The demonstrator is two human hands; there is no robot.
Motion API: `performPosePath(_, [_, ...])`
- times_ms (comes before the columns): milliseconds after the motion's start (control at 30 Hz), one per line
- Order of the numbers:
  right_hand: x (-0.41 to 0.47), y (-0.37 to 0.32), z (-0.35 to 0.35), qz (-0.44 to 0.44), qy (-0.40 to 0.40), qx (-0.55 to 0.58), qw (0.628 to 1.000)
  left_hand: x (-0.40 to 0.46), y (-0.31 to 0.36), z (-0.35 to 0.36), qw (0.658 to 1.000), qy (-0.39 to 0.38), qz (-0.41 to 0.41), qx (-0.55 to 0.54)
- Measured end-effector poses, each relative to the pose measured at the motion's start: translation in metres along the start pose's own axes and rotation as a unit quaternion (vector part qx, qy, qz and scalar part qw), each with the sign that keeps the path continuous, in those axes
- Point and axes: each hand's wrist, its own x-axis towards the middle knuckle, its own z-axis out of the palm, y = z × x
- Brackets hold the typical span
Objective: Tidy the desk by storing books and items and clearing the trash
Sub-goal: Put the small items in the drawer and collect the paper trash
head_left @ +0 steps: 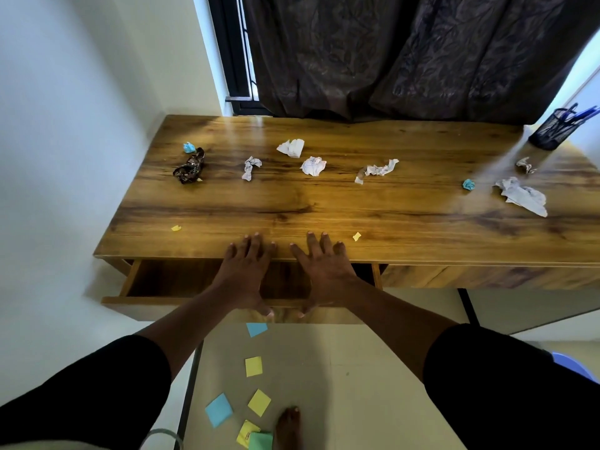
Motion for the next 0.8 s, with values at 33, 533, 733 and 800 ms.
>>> performPosePath(33, [0.000, 0.000, 0.000, -0.001, 0.005, -0.003, 1.000, 0.000, 0.000, 0.000, 1.000, 0.004, 0.002, -0.001])
performPosePath(533, [0.003, -0.008, -0.010, 0.016, 0.066, -0.010, 0.998, 0.008, 0.001, -0.010, 0.999, 0.027, -0.023, -0.005])
performPosePath(733, [0.008, -0.005, -0.015, 0.035, 0.084, 0.006, 0.996, 0.015, 0.008, -0.025, 0.999, 0.015, -0.041, -0.006])
performPosePath(800, [0.009, -0.005, -0.016, 0.042, 0.089, 0.013, 0.995, 0.015, 0.008, -0.028, 0.999, 0.023, -0.041, 0.002])
